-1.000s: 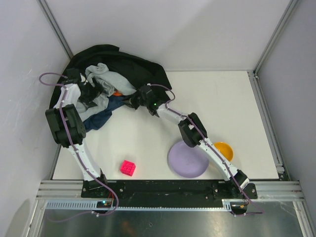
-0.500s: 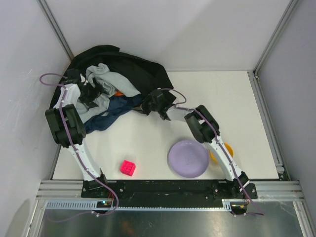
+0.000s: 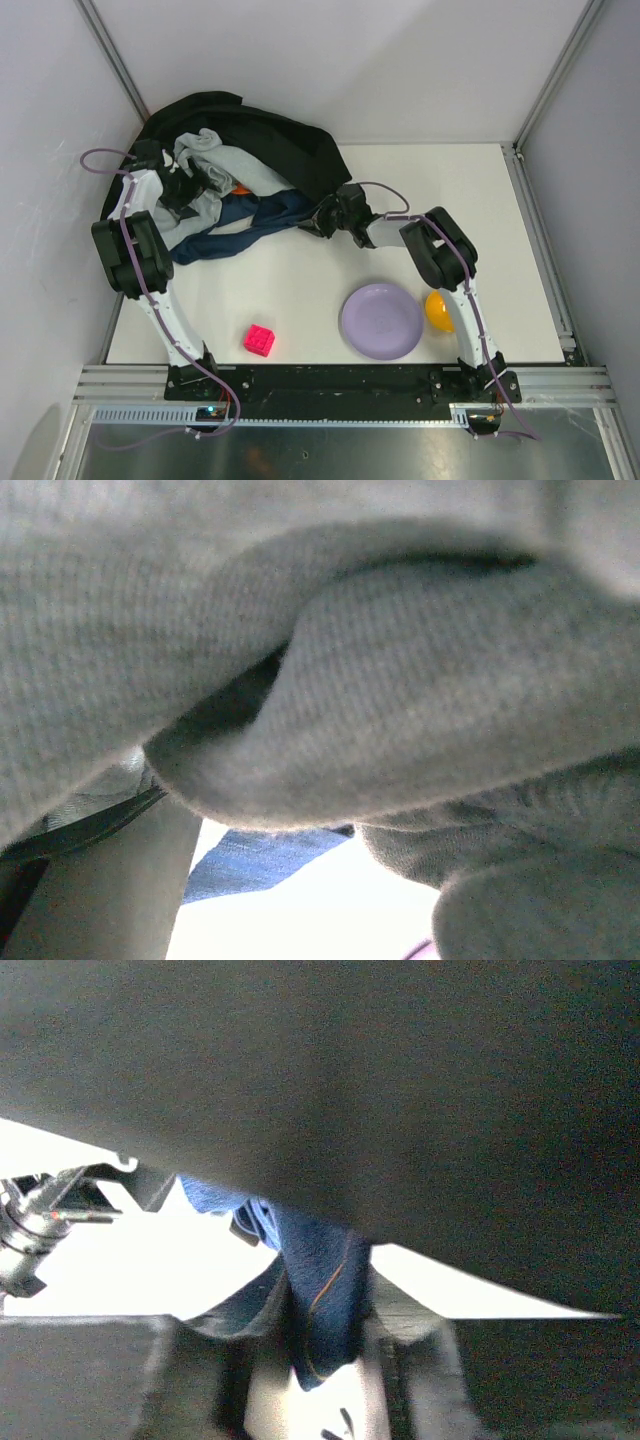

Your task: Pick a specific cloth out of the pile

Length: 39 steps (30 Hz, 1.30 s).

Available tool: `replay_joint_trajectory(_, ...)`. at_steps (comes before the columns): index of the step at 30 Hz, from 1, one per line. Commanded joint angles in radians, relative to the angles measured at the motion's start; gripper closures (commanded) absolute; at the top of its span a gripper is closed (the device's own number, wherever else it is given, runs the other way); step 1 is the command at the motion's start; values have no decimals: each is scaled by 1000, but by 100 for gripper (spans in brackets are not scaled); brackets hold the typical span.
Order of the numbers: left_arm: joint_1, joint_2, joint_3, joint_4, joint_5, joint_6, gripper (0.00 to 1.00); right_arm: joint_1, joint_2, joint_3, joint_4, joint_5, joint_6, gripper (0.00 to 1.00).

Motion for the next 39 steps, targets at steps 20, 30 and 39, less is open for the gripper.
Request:
replay_joint_trajectory(20,18,17,9,6,47,-23,0,106,353,710,-312,-66,-50,4)
replay_joint_trajectory(30,18,19,12,6,54,-25,0,139,574,1067,-371,-43,87,5)
replay_joint_trajectory(39,20,20,16,6,61,-22,0,181,648,1152,-342,5,133,13)
